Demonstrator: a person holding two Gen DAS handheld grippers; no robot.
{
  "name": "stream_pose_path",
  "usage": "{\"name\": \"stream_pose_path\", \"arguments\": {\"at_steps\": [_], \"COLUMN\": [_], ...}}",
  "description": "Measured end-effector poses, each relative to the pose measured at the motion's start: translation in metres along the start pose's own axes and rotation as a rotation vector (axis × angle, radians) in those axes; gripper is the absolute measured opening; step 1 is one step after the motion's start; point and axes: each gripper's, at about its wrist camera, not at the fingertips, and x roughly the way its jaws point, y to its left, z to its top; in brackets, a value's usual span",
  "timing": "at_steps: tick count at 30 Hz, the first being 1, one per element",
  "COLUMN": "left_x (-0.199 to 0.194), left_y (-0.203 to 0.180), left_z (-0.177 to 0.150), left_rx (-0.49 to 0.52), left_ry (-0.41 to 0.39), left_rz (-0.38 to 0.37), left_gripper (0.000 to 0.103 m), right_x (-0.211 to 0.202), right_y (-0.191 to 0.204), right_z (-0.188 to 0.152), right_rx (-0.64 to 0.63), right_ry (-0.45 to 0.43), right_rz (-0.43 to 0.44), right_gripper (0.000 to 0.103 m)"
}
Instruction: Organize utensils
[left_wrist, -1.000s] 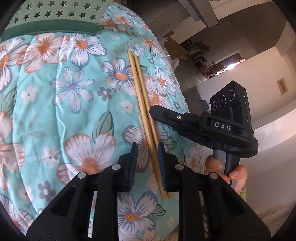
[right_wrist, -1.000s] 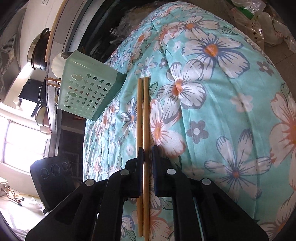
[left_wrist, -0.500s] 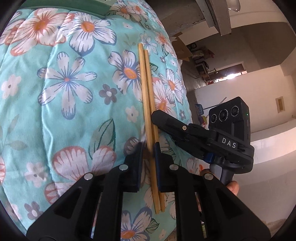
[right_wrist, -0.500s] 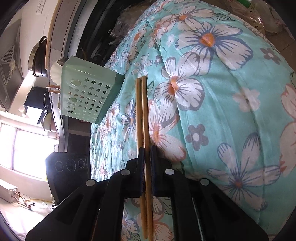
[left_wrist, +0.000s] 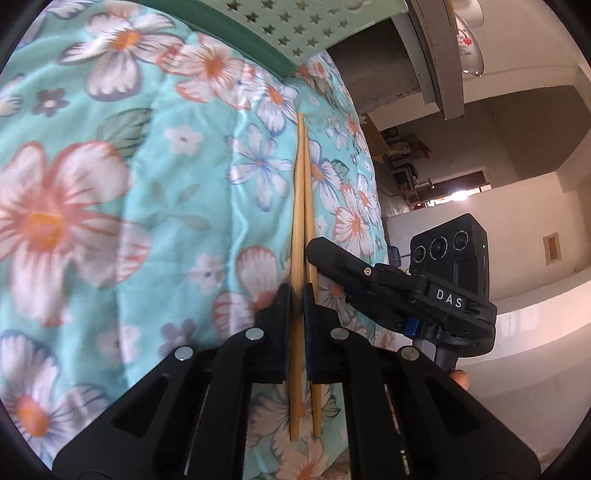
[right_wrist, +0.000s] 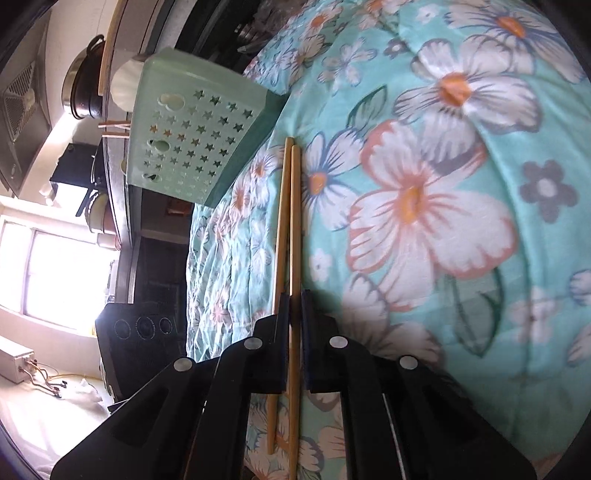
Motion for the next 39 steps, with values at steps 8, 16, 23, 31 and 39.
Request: {"name": "stream_pose_path", "arguments": {"at_steps": [8,16,23,31,39], "left_x": [-0.086,-0.123,-0.129,-0.124,-0.118], "left_y": [0.039,0.049,0.025,0.033,0.037], "left_z": [-0.015,-0.022,-0.019,-0.007,-0.011], "left_rx": [-0.065,-0.056,0.101,0.157,0.206], "left_ry": [-0.189,-0.279,-0.305,-0.252,-0.223], "left_rz": [0.087,0.244,0.368,0.586,0.572], "left_gripper": [0.006,0.006,0.031,0.073,0.092], "right_x": [0.057,0.053,0.043,0.035,0.053], "right_y": [0.054,0.079,0.094,0.087,0.093], "right_z": [-0.017,-0.017,-0.017,-0.019,-0.033], "right_rx": [-0.119,-0.262,-0.342,-0.389,-0.450], "right_ry": [0.114,0.076,0.043,0.015,0.009], "right_rz": [-0.033,-0.223,-0.342,-0.409,-0.428], "right_gripper": [0.006,0.007,0.029,0.071,0.097]}}
